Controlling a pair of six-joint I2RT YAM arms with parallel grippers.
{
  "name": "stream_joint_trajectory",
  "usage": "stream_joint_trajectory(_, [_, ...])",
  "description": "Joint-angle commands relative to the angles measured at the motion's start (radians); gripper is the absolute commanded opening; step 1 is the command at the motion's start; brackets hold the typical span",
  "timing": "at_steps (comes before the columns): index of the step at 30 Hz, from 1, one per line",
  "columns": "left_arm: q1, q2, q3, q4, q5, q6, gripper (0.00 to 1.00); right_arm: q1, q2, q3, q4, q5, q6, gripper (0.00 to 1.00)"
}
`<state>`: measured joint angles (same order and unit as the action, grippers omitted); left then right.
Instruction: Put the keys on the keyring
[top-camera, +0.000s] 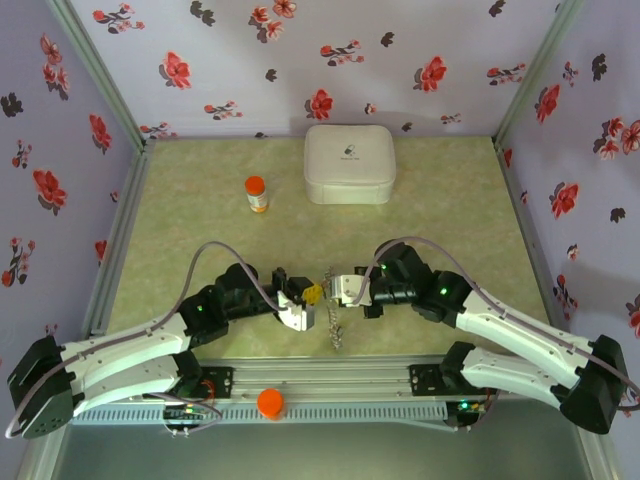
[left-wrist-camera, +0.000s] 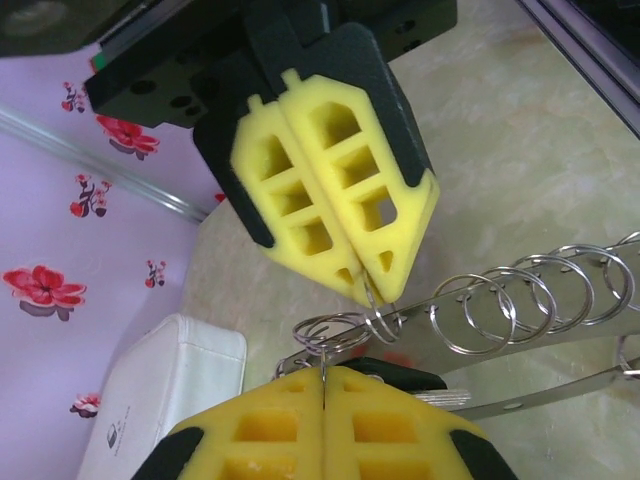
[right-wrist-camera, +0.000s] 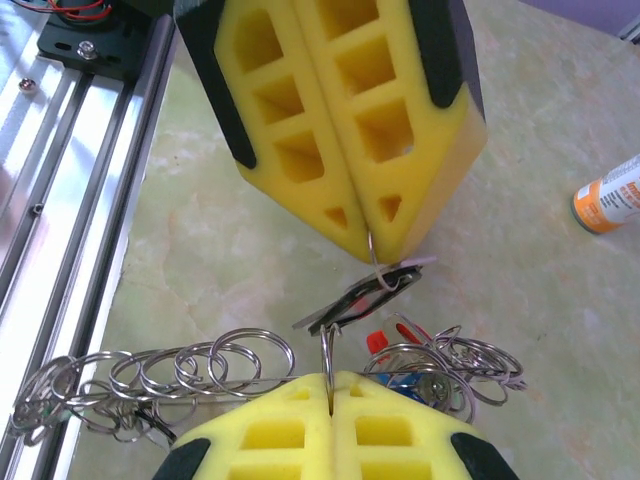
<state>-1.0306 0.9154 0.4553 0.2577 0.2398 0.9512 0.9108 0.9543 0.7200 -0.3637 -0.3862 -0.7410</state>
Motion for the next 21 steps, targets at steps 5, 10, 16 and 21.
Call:
stream_joint_trajectory(5, [-0.015, 0.029, 0.035, 0.003, 0.022, 0.063, 0.00, 0.009, 0.011, 0.056, 0.043, -0.031, -0.004, 0.00])
stream_joint_trajectory(10, [-0.020, 0.040, 0.036, 0.015, 0.022, 0.064, 0.00, 0.011, 0.017, 0.058, 0.050, -0.033, -0.004, 0.00])
stream_joint_trajectory(16, [-0.020, 0.037, 0.018, 0.068, 0.005, 0.055, 0.00, 0.014, 0.025, 0.056, 0.042, -0.023, -0.008, 0.00])
stream_joint_trajectory(21, [-0.025, 0.033, 0.008, 0.083, 0.003, 0.055, 0.00, 0.015, 0.034, 0.061, 0.044, -0.003, -0.006, 0.00])
